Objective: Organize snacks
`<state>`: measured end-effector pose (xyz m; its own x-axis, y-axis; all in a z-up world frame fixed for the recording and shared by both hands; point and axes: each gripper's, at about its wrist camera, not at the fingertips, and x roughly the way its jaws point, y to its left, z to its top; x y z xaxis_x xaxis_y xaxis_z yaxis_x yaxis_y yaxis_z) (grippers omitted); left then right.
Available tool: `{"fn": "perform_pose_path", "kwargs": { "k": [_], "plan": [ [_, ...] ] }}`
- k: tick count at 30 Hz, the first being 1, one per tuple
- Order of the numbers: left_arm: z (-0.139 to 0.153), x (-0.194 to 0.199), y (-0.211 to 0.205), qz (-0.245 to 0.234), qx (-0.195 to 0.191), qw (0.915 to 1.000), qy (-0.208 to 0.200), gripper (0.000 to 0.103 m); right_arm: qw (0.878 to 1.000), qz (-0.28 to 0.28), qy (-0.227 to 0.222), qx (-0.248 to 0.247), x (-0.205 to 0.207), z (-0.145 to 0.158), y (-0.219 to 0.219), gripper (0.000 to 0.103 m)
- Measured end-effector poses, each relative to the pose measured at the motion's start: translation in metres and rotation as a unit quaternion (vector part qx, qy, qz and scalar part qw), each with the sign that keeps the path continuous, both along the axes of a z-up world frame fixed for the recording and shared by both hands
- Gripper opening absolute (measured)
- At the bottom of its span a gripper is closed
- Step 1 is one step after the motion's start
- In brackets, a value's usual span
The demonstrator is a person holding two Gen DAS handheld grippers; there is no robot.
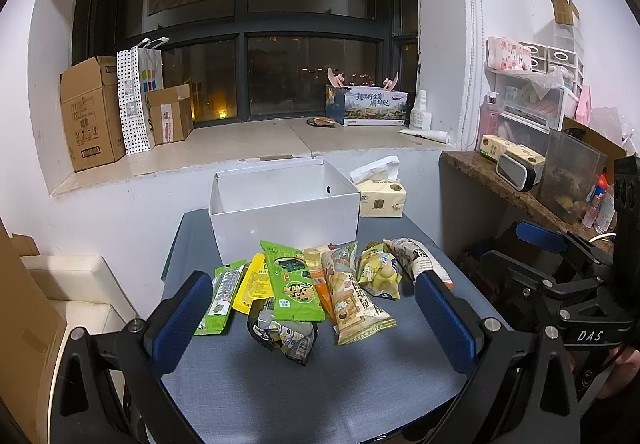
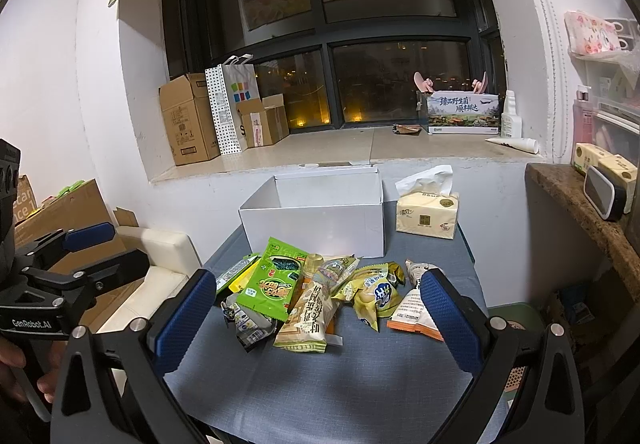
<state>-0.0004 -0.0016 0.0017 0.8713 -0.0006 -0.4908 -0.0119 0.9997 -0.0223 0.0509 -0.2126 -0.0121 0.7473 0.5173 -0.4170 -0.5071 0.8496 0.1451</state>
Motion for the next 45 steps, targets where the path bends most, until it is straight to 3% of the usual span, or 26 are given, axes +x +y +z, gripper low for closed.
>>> {"fn": "perform_pose_path", "kwargs": {
  "k": [45],
  "plan": [
    [0.0008, -0.0004, 0.0057, 0.008, -0.004, 1.0, 0.001, 0.103, 1.0, 0.004, 0.001, -0.008, 0.0007, -0.0043, 0.0036, 0.103]
  ]
}}
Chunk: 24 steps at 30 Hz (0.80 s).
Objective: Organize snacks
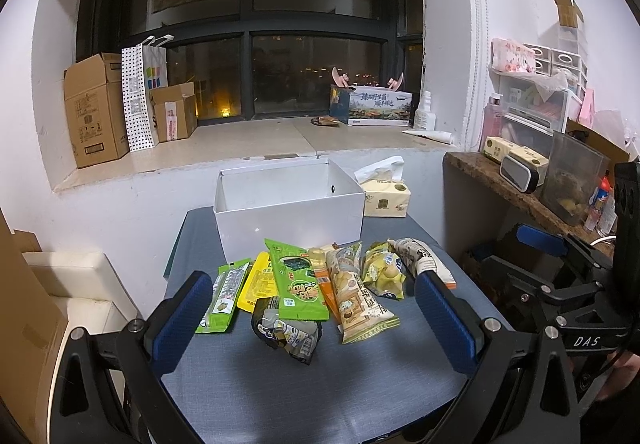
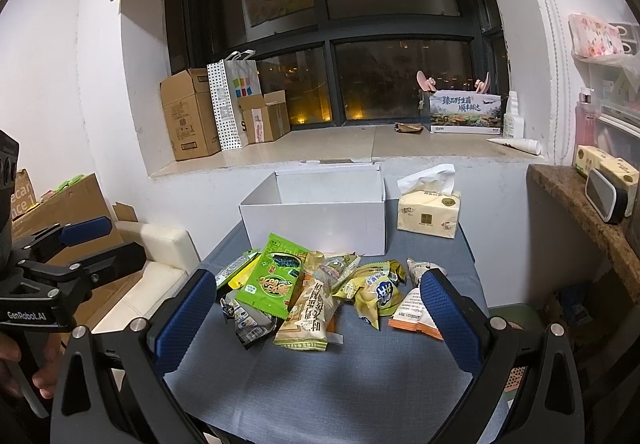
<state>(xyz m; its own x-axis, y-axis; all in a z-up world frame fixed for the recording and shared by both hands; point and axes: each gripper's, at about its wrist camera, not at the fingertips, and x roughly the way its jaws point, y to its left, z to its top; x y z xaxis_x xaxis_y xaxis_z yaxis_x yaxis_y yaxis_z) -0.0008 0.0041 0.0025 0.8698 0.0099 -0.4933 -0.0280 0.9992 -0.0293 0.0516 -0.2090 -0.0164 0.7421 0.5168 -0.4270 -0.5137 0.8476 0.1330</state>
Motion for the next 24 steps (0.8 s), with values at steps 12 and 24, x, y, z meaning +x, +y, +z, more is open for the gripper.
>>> {"fn": "perform_pose_path", "kwargs": {
  "k": [12, 24],
  "plan": [
    [-0.002, -0.001, 0.006, 0.007, -0.005, 1.0, 0.0, 0.103, 1.0, 0.001, 0.003, -0.005, 0.002, -0.002, 0.002, 0.103],
    [-0.005, -0.003, 0.013, 0.013, -0.004, 0.9999, 0.0, 0.103, 1.0, 0.007, 0.024, -0.013, 0.012, -0.01, 0.011, 0.103]
  ]
}}
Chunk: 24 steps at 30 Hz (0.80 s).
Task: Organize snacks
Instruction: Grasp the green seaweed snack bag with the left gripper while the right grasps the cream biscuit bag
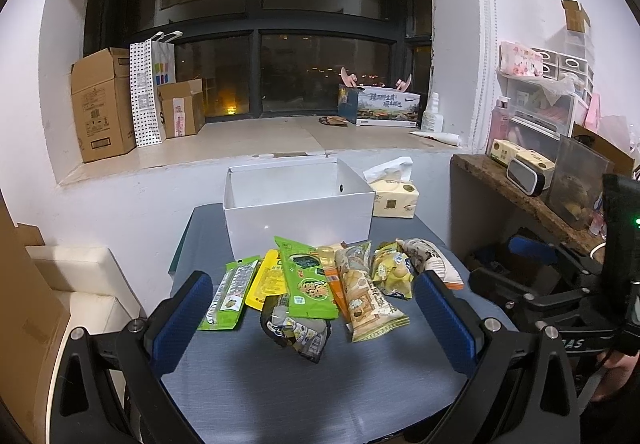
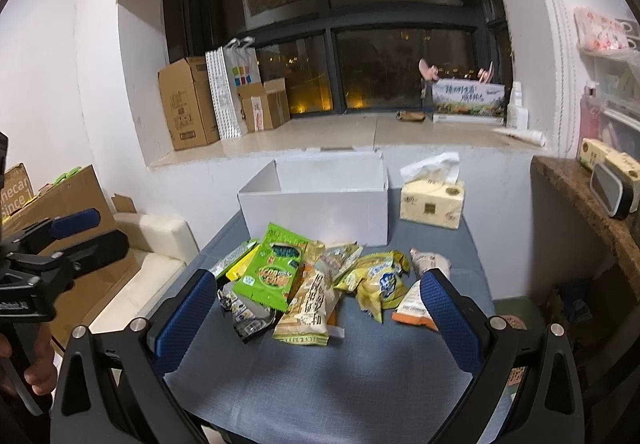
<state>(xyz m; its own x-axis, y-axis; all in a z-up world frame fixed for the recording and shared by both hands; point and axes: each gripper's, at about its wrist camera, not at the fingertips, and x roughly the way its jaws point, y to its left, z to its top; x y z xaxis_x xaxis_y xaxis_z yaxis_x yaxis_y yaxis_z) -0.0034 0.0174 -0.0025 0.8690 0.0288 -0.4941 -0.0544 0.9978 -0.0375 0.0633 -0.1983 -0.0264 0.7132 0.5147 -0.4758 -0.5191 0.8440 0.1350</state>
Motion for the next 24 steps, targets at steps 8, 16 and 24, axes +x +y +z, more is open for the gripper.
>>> {"fn": "perform_pose_path", "kwargs": {
  "k": [8, 16, 24],
  "plan": [
    [-0.015, 0.0, 0.02, 0.017, -0.006, 0.9998, 0.011, 0.103, 0.994, 0.052, 0.099, -0.001, 0.049, -0.04, 0.038, 0.103],
    [-0.037, 0.003, 0.049, 0.033, -0.02, 0.9988, 0.03, 0.103, 0.977, 0.047, 0.207, -0.011, 0.118, -0.101, 0.081, 0.103],
    [-0.064, 0.035, 0.061, 0.035, -0.034, 0.9964, 0.07, 0.103, 0.954, 0.032, 0.298, 0.004, 0.16, -0.154, 0.089, 0.059]
  ]
}}
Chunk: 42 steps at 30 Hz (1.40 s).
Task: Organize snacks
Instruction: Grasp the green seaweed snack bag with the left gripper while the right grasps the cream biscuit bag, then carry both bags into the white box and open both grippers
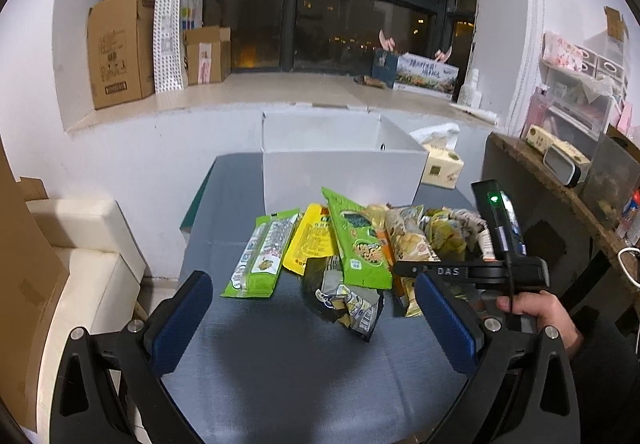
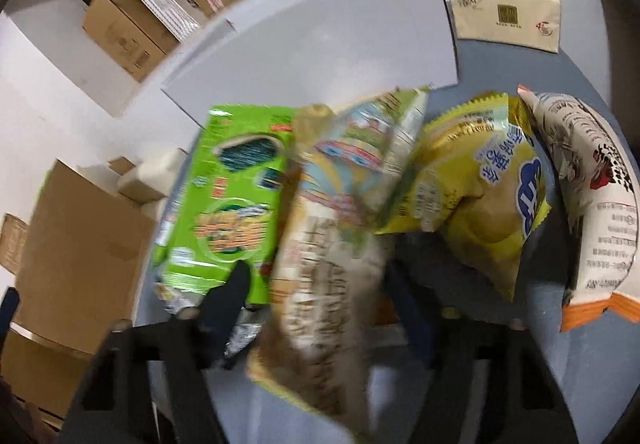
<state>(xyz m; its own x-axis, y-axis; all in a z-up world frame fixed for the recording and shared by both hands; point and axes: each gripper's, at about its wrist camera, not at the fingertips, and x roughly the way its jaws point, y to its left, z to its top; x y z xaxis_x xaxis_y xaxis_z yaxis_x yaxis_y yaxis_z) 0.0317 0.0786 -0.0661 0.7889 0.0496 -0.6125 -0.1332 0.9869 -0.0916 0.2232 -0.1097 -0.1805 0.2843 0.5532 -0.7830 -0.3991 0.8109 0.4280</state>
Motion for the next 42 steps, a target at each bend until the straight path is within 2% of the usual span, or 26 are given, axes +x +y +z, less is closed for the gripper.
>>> {"fn": "perform_pose_path", "kwargs": {
  "k": [4, 9, 11, 15, 22, 27, 28, 30, 32, 37, 42],
  "plan": [
    [-0.01, 0.018, -0.003, -0.01, -0.005, 0.9998, 0.015, 0.103, 1.0, -0.001, -0.001, 0.024, -0.001, 0.0, -0.01, 0.047],
    [-0.02, 0.047, -0.008, -0.031, -0.006, 0.9991, 0.03, 0.103, 0.997, 0.005, -0.005, 0.076, -0.016, 0.018, -0.032, 0.039],
    [-0.022, 0.059, -0.01, -0.04, -0.011, 0.9985, 0.035, 0.103, 0.995, 0.014, -0.012, 0.099, -0.025, 0.029, -0.04, 0.039],
    [-0.033, 0.094, -0.016, -0.063, -0.024, 0.9961, 0.058, 0.103, 0.989, 0.013, -0.074, 0.126, -0.048, 0.068, -0.061, 0.039],
    [-0.066, 0.157, -0.045, -0.043, 0.037, 0.9914, 0.118, 0.103, 0.978, -0.042, -0.182, 0.092, -0.065, 0.115, -0.109, 0.039],
    [-0.097, 0.19, -0.059, -0.02, 0.085, 0.982, 0.167, 0.102, 0.974, -0.069, -0.202, 0.08, -0.062, 0.13, -0.128, 0.039],
    [-0.101, 0.193, -0.06, -0.019, 0.091, 0.9808, 0.172, 0.101, 0.974, -0.073, -0.202, 0.076, -0.06, 0.129, -0.131, 0.039],
    [-0.107, 0.197, -0.064, -0.018, 0.106, 0.9771, 0.184, 0.088, 0.975, -0.077, -0.198, 0.071, -0.056, 0.126, -0.133, 0.039],
    [-0.11, 0.198, -0.064, -0.023, 0.106, 0.9758, 0.19, 0.064, 0.976, -0.081, -0.189, 0.074, -0.054, 0.12, -0.143, 0.039],
    [-0.106, 0.192, -0.062, -0.053, 0.085, 0.9792, 0.176, 0.061, 0.982, -0.075, -0.159, 0.074, -0.041, 0.098, -0.141, 0.039],
    [-0.078, 0.172, -0.048, -0.069, 0.04, 0.9882, 0.131, 0.059, 0.983, -0.068, -0.155, 0.073, -0.038, 0.094, -0.134, 0.039]
  ]
}}
